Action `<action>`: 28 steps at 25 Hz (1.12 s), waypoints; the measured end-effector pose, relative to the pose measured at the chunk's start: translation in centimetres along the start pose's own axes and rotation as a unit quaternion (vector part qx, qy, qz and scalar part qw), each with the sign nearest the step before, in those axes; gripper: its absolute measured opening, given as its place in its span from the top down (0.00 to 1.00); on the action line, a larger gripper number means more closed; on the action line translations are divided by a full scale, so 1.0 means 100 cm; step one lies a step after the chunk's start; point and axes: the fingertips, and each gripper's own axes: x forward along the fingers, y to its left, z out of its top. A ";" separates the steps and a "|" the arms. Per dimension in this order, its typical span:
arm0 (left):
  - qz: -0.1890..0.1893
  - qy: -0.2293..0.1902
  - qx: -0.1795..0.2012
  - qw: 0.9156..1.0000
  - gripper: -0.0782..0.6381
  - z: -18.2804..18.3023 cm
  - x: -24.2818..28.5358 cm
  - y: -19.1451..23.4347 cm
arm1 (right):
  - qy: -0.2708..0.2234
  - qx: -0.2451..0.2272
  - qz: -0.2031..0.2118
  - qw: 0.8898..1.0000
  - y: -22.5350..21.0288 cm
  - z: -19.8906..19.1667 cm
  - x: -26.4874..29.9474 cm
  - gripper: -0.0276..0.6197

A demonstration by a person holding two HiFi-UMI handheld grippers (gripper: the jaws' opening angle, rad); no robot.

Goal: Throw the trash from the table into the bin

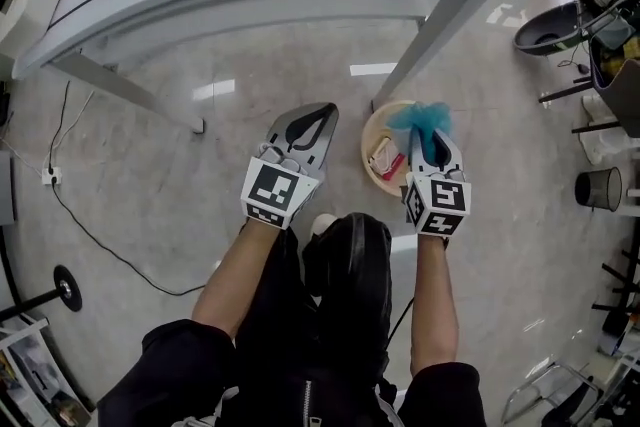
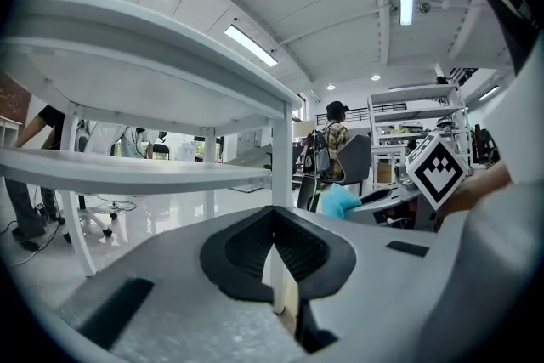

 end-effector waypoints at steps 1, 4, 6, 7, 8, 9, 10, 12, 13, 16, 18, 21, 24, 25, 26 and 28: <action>0.001 0.001 0.001 1.000 0.88 -0.006 0.002 0.000 | -0.003 0.003 -0.001 1.000 -0.001 -0.005 0.002 0.86; -0.008 0.002 0.004 1.000 0.88 -0.027 0.006 -0.005 | -0.004 0.001 -0.006 1.000 -0.003 -0.023 0.006 0.86; -0.014 0.001 0.003 1.000 0.88 -0.039 0.008 -0.009 | 0.001 0.001 -0.009 1.000 -0.004 -0.038 0.011 0.86; -0.015 0.002 0.002 1.000 0.88 -0.044 0.008 -0.010 | 0.004 0.001 -0.010 1.000 -0.004 -0.046 0.013 0.86; -0.016 0.002 0.001 1.000 0.88 -0.050 0.008 -0.011 | 0.009 0.001 -0.011 1.000 -0.004 -0.054 0.016 0.86; -0.016 0.002 -0.001 1.000 0.88 -0.056 0.008 -0.011 | 0.013 -0.001 -0.011 1.000 -0.005 -0.062 0.020 0.86; -0.016 0.002 -0.003 1.000 0.88 -0.061 0.010 -0.011 | 0.017 -0.001 -0.011 1.000 -0.007 -0.068 0.024 0.86; -0.016 0.002 -0.007 1.000 0.88 -0.073 0.013 -0.011 | 0.025 0.002 -0.013 1.000 -0.013 -0.082 0.033 0.86; -0.016 0.002 -0.008 1.000 0.88 -0.079 0.014 -0.012 | 0.030 0.004 -0.014 0.999 -0.016 -0.090 0.037 0.86; -0.016 0.006 -0.007 1.000 0.88 -0.094 0.011 -0.012 | 0.047 0.008 -0.022 0.999 -0.024 -0.110 0.047 0.86; -0.015 0.010 -0.007 1.000 0.88 -0.102 0.007 -0.014 | 0.061 0.015 -0.022 0.998 -0.027 -0.123 0.051 0.86; -0.014 0.017 -0.006 1.000 0.88 -0.106 0.003 -0.017 | 0.079 0.033 -0.005 0.996 -0.028 -0.137 0.056 0.86; -0.010 0.020 -0.003 1.000 0.88 -0.104 -0.003 -0.014 | 0.095 0.040 -0.002 0.995 -0.028 -0.144 0.059 0.82; -0.008 0.021 -0.003 1.000 0.88 -0.104 -0.005 -0.013 | 0.100 0.041 -0.003 0.994 -0.029 -0.147 0.060 0.80; -0.006 0.021 -0.004 1.000 0.88 -0.104 -0.007 -0.011 | 0.103 0.042 -0.004 0.994 -0.029 -0.150 0.061 0.76; -0.003 0.020 -0.004 1.000 0.88 -0.105 -0.009 -0.008 | 0.105 0.047 -0.007 0.993 -0.029 -0.152 0.063 0.69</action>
